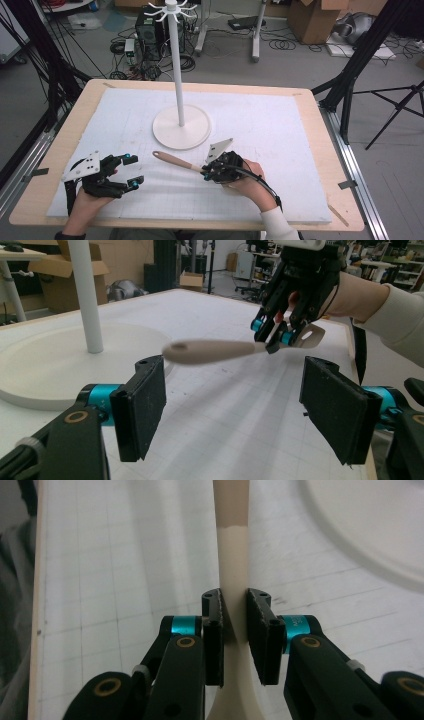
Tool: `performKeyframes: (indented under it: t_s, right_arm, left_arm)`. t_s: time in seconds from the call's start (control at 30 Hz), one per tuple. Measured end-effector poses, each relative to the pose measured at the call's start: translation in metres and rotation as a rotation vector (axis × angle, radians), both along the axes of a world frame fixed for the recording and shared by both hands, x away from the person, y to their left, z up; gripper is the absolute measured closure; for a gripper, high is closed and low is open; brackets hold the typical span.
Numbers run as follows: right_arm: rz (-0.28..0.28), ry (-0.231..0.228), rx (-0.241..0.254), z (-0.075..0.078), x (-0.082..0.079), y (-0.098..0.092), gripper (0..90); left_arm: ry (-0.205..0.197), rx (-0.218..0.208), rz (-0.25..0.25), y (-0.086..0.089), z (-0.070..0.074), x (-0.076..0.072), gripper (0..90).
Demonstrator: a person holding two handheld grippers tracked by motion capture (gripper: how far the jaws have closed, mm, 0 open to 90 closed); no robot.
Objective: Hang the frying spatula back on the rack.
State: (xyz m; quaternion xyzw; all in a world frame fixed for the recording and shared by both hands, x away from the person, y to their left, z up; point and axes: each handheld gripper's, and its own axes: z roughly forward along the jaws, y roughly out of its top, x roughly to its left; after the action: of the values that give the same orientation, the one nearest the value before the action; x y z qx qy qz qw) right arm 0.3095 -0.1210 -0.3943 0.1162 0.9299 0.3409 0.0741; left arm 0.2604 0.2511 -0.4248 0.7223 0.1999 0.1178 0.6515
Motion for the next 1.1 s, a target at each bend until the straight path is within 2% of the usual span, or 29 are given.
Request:
performKeyframes:
  t_s: [0.1,0.2,0.3,0.43,0.53,0.67,0.73,0.8,0.93,1.1]
  right_arm:
    - [-0.029,-0.037,0.065,0.008,-0.005,-0.006,78.1]
    - [-0.057,-0.084,0.129,0.015,-0.01,-0.01,78.1]
    - [-0.08,-0.119,0.18,0.02,-0.015,-0.014,78.1]
    - [-0.103,-0.171,0.239,0.025,-0.021,-0.017,78.1]
    - [-0.106,-0.193,0.274,0.028,-0.024,-0.018,78.1]
    - [-0.117,-0.234,0.321,0.032,-0.03,-0.019,78.1]
    - [-0.123,-0.236,0.352,0.034,-0.032,-0.019,78.1]
    - [-0.118,-0.233,0.37,0.035,-0.034,-0.019,78.0]
    - [-0.109,-0.247,0.38,0.035,-0.037,-0.018,78.1]
    - [-0.108,-0.264,0.403,0.035,-0.04,-0.018,78.0]
  left_arm:
    - [-0.009,-0.009,-0.012,-0.007,0.004,-0.003,26.1]
    - [-0.011,-0.003,0.007,-0.017,0.009,-0.006,25.2]
    - [-0.005,-0.02,0.034,-0.026,0.012,-0.007,24.2]
    - [0.028,-0.081,0.032,-0.035,0.017,-0.006,22.3]
    - [0.018,-0.093,0.041,-0.039,0.021,-0.006,21.5]
    - [0.013,-0.153,0.042,-0.043,0.027,-0.004,21.0]
    - [0.027,-0.172,0.035,-0.047,0.031,0.0,22.4]
    - [0.042,-0.175,0.01,-0.053,0.034,0.002,24.0]
    - [0.041,-0.139,-0.028,-0.068,0.041,0.007,24.9]
    - [0.062,-0.145,-0.043,-0.083,0.045,0.015,27.6]
